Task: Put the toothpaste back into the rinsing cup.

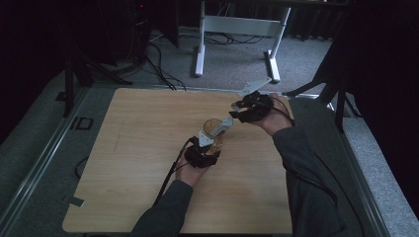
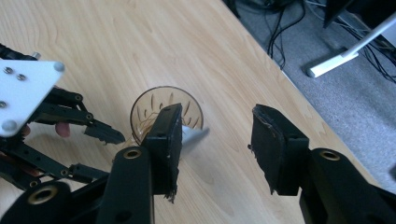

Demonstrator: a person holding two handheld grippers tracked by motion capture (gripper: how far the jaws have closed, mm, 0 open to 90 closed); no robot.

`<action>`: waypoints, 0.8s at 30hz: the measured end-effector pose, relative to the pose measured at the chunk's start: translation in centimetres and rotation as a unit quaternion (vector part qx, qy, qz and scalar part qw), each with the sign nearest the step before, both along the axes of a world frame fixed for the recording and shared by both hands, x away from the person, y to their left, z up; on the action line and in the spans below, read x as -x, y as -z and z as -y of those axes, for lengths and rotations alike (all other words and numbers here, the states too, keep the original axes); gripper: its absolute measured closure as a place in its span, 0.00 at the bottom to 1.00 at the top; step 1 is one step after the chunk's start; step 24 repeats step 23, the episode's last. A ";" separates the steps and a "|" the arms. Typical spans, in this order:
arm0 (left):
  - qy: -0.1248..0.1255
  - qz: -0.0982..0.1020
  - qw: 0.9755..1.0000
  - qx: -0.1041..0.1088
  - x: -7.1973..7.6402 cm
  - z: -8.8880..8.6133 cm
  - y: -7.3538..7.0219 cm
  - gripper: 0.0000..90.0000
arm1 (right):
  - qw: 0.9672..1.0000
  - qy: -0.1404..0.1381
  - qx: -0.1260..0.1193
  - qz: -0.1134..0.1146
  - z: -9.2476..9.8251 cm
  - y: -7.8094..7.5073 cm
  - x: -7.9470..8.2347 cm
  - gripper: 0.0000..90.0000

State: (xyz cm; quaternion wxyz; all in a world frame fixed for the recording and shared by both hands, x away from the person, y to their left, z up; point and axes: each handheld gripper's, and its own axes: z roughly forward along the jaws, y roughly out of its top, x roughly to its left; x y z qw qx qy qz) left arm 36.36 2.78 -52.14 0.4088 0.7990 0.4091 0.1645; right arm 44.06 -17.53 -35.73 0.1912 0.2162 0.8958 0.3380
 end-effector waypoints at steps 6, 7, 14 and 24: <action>-0.016 -0.002 1.000 0.008 0.1 -1.4 0.1 0.57 | 0.998 0.049 -0.040 -0.006 2.7 0.7 0.5 0.58; -0.017 -0.001 1.000 0.005 0.2 -1.6 0.2 0.57 | 0.997 0.059 -0.048 -0.006 3.2 0.9 0.6 0.58; -0.036 -0.005 0.999 -0.004 0.4 -3.5 0.4 0.56 | 0.990 0.131 -0.054 -0.030 6.0 4.1 1.0 0.56; -0.078 -0.009 0.997 -0.005 0.8 -8.2 0.2 0.56 | 0.984 0.147 -0.050 -0.082 7.8 9.3 2.8 0.54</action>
